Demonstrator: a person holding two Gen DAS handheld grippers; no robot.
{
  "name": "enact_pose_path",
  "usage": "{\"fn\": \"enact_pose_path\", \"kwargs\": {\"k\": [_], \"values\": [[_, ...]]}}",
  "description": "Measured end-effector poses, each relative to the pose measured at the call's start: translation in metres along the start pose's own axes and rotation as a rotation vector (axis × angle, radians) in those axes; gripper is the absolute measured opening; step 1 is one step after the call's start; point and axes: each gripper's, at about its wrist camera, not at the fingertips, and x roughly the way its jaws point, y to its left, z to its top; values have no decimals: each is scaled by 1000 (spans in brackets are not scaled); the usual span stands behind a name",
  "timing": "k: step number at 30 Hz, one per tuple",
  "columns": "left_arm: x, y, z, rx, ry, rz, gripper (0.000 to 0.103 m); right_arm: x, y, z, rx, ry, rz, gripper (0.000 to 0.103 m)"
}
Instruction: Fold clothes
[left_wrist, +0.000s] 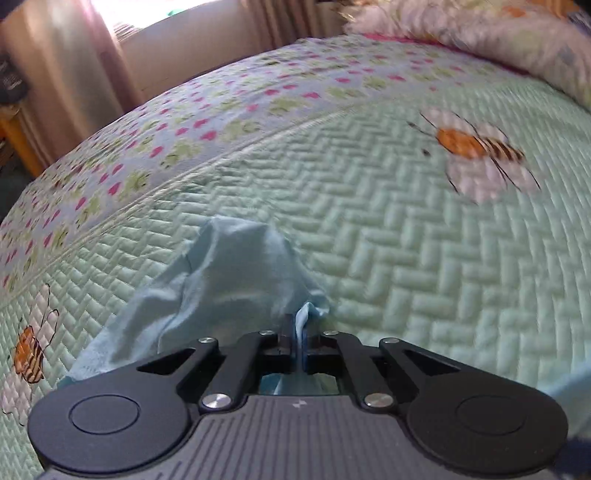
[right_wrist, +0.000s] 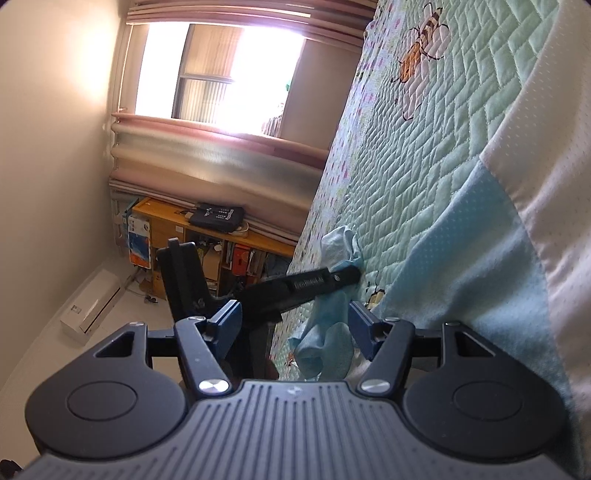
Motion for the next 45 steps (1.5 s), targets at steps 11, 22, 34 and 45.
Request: {"fn": "enact_pose_path", "kwargs": {"k": [11, 22, 34, 45], "values": [[-12, -9, 25, -127, -268, -70, 18, 1, -3, -1, -16, 0, -7, 65], [-70, 88, -27, -155, -253, 169, 91, 5, -4, 3, -19, 16, -3, 69], [-15, 141, -47, -201, -65, 254, 94, 9, -2, -1, -64, 23, -19, 69], [17, 142, -45, -288, -9, 83, 57, 12, 1, -3, -99, 28, -34, 69]]}}
